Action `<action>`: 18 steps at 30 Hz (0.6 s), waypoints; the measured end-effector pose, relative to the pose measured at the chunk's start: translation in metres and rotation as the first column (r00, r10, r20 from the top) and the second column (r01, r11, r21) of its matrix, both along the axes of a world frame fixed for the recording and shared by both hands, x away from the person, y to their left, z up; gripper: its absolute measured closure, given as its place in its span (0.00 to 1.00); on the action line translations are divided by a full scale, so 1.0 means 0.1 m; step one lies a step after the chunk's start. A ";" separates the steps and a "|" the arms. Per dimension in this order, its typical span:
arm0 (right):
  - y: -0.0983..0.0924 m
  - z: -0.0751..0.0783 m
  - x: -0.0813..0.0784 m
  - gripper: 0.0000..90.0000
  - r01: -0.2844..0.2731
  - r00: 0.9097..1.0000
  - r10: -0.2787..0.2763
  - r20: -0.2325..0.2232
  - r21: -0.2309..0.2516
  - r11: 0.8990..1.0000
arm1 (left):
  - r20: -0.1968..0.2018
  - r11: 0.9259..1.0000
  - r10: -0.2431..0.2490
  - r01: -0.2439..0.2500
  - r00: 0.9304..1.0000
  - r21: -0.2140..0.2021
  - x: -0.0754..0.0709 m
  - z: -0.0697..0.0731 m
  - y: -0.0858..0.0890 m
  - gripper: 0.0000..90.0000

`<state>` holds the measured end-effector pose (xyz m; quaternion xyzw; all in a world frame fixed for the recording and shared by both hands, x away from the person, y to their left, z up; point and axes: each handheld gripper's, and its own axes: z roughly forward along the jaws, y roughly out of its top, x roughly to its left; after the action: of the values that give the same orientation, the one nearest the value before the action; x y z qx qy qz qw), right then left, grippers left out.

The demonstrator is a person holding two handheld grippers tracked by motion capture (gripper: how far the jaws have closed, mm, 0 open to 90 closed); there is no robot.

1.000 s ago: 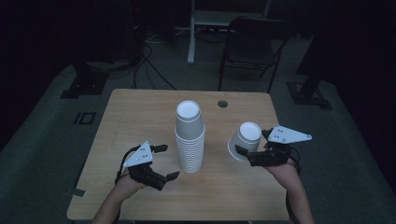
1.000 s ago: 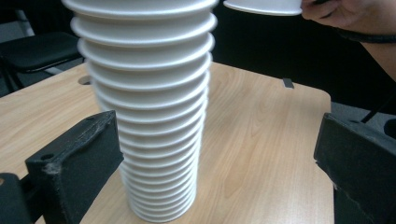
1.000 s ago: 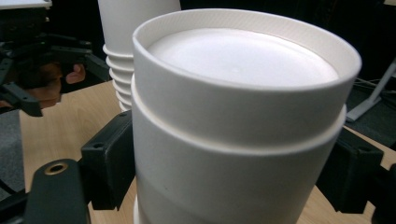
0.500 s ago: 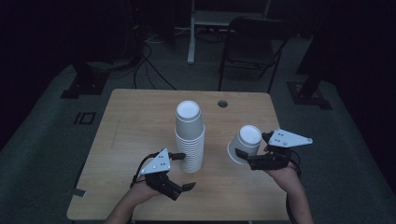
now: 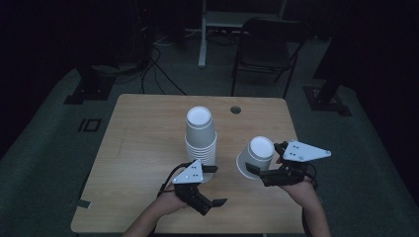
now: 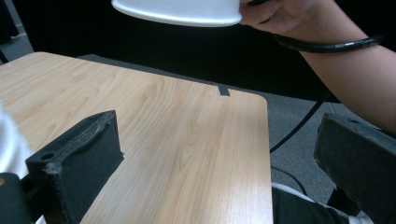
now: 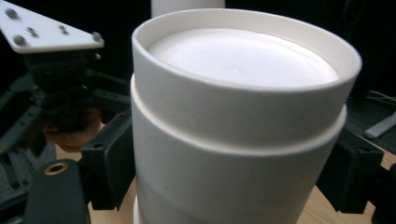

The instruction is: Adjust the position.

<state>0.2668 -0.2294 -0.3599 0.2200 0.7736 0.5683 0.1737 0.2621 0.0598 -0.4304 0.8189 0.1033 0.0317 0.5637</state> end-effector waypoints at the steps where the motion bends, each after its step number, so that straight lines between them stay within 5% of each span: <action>1: 0.02 0.01 -0.02 0.20 -0.012 1.000 0.012 0.002 0.001 1.000 | -0.003 1.000 -0.002 0.002 1.000 0.000 0.00 0.00 -0.03 0.01; 9: 0.08 0.01 -0.07 0.20 -0.042 0.999 0.042 0.003 0.007 0.999 | -0.015 1.000 -0.025 0.025 1.000 -0.016 0.06 0.04 -0.21 0.01; 18: 0.12 -0.03 -0.08 0.20 -0.055 0.998 0.055 -0.002 -0.020 0.998 | -0.030 0.995 -0.050 0.047 0.998 -0.085 0.12 0.12 -0.23 0.17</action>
<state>0.2586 -0.2173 -0.3625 0.1974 0.7852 0.5649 0.1596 0.2741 0.0365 -0.4188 0.7972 0.0936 0.0004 0.5964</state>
